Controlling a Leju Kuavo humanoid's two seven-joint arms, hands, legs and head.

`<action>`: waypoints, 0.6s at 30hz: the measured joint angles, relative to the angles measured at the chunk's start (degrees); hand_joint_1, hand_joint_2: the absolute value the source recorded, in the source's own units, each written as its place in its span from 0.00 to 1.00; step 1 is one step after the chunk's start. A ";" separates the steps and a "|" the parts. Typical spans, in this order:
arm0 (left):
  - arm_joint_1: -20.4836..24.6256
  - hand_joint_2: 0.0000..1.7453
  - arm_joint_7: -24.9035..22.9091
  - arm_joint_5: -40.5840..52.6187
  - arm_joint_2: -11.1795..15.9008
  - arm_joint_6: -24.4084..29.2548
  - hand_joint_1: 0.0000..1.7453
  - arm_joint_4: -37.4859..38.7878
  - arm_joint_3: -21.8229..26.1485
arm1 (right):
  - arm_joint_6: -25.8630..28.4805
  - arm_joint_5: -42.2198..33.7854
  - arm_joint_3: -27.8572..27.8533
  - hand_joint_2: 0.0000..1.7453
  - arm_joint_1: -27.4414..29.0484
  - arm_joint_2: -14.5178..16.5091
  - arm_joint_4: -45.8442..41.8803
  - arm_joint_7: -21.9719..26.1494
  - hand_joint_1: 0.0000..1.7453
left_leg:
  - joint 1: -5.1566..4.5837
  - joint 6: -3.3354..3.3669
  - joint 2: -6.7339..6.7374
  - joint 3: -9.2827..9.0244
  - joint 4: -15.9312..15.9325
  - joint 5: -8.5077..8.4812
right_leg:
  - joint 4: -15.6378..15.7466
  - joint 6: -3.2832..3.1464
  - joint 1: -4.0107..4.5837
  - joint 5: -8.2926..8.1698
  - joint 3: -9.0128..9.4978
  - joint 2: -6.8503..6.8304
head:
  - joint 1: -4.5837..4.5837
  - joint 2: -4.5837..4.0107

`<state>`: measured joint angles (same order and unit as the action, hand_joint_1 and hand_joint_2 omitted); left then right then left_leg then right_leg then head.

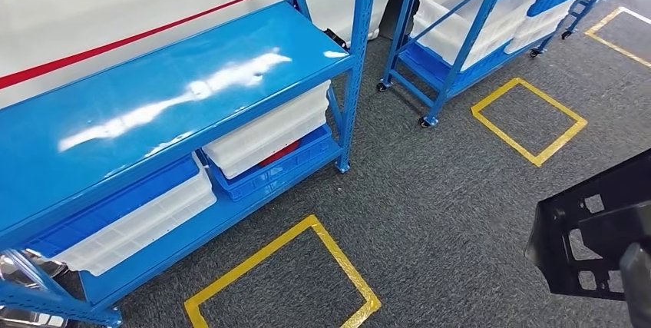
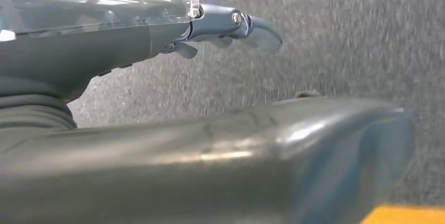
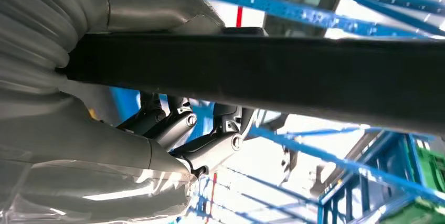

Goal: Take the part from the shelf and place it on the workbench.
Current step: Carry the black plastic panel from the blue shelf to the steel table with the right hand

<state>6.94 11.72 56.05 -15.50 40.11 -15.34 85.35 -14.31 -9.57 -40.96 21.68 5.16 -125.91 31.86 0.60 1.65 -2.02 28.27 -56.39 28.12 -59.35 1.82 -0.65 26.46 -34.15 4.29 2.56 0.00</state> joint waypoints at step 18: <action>-0.41 0.00 6.64 -6.40 1.17 0.23 0.00 -2.64 3.66 | -3.00 5.38 -3.99 1.00 -6.46 2.46 19.19 5.55 1.00 | -0.58 -1.95 2.78 5.15 -12.05 7.28 | 2.52 -2.82 0.00 -1.15 1.63 -3.74 | 0.00 0.00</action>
<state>6.52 18.37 49.65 -14.32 40.34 -17.98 89.01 -17.31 -4.19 -44.95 15.22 7.62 -106.72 37.41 0.02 -0.30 0.76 33.42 -68.44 35.39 -56.83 -1.00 -0.65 25.31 -32.52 0.54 2.56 0.00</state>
